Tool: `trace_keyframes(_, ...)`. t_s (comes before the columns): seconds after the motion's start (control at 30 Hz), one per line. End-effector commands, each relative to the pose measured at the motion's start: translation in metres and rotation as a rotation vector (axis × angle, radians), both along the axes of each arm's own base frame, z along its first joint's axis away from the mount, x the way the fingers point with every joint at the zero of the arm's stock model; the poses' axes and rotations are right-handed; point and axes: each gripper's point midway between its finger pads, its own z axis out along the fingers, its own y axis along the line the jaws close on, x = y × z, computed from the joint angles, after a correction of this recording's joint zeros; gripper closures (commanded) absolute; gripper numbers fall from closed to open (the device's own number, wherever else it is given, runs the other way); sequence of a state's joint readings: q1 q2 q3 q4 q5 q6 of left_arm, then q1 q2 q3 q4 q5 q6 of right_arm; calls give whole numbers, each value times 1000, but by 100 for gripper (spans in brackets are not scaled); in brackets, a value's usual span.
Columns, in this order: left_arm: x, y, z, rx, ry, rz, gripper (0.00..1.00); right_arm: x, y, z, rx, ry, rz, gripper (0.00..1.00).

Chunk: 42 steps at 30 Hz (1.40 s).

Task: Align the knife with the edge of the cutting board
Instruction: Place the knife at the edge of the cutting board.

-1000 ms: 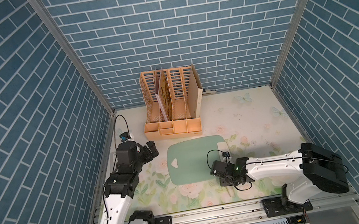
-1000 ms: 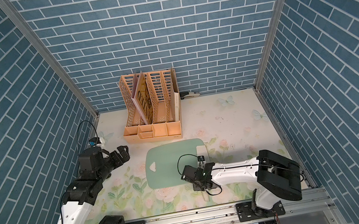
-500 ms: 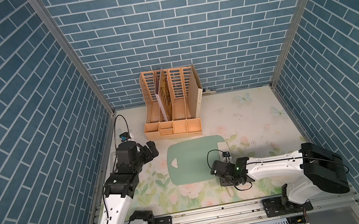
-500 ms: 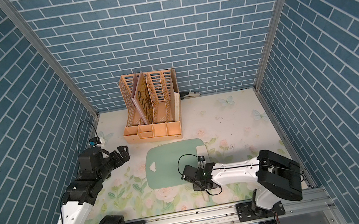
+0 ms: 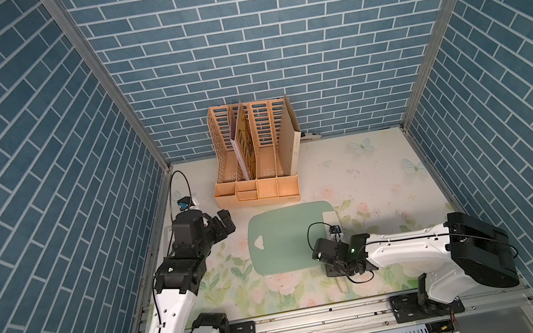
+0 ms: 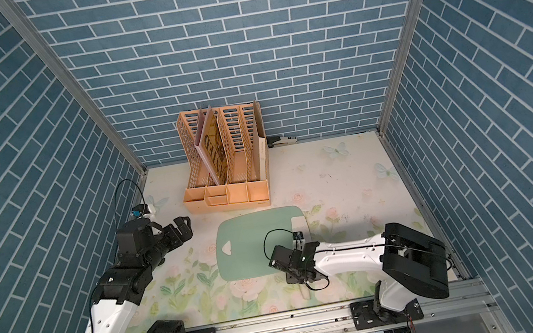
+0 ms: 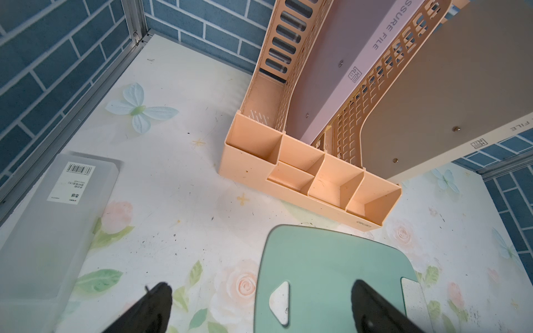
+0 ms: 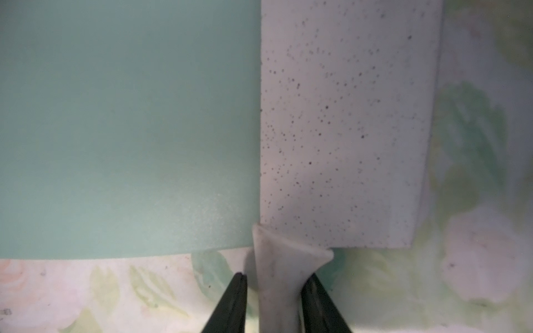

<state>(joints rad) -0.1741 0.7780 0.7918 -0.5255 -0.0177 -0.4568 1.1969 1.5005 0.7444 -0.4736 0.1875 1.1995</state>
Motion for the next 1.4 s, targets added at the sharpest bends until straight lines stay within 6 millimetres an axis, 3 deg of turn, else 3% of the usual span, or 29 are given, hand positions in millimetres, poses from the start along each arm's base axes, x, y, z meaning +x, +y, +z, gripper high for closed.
trace_keyframes(0.0,-1,2,-2,1,0,8,0,-13,-24,-21,-86,63,-10,63)
trace_keyframes(0.5,-1,3,-2,1,0,9,0,-12,-27,-22,-98,62,-19,69)
trace_keyframes(1.37,-1,2,-4,1,5,6,0,-12,-33,-22,-111,63,-10,71)
